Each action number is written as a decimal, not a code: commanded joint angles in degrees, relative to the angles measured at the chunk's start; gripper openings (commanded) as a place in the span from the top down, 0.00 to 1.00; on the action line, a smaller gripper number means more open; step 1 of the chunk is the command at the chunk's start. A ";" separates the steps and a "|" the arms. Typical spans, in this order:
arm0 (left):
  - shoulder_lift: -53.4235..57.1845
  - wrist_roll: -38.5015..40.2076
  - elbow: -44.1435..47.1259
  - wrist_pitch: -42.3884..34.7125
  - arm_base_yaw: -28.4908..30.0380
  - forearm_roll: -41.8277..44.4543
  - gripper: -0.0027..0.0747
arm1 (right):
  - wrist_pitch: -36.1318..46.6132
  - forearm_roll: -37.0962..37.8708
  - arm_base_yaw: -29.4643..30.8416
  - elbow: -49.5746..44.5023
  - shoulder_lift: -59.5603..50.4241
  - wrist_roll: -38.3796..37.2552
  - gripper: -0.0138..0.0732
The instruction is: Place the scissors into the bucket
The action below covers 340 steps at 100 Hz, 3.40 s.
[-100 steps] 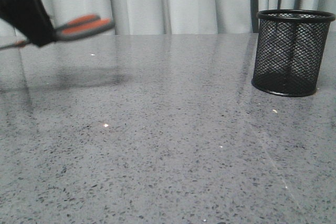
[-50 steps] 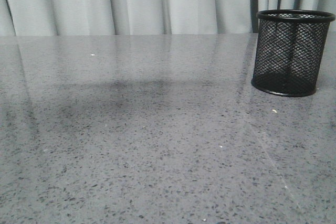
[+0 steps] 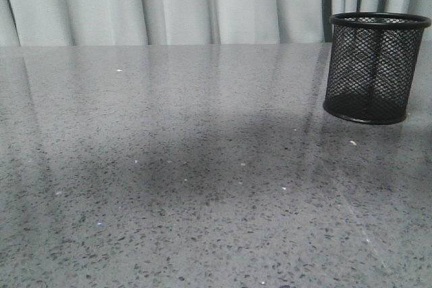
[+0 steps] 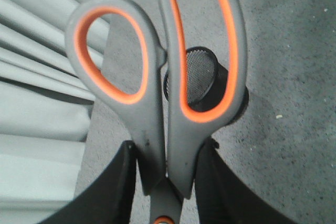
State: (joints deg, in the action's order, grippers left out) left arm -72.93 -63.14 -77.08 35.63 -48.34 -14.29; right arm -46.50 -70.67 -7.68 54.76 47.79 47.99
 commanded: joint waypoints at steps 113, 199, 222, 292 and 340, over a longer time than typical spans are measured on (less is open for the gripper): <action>22.74 15.89 0.02 -1.63 3.93 -0.36 0.65 | -4.49 16.98 -0.03 23.03 14.99 -10.17 0.91; 49.58 32.57 27.44 -2.22 5.99 -0.98 0.79 | -27.67 56.61 2.59 40.14 29.67 -33.97 0.91; 49.52 32.57 27.44 -2.22 5.99 -3.55 0.79 | -27.67 56.39 2.48 40.14 36.54 -33.97 0.91; 49.52 32.57 27.44 -2.22 5.99 -3.88 0.79 | -24.13 56.14 2.48 40.37 41.77 -33.97 0.39; 49.52 32.57 27.84 -7.69 5.99 -3.54 0.79 | -21.57 55.46 2.48 49.83 39.74 -33.97 0.49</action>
State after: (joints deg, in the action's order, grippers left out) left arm -22.80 -31.23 -48.29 35.63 -42.37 -16.63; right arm -70.87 -13.94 -5.36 101.43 91.37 13.85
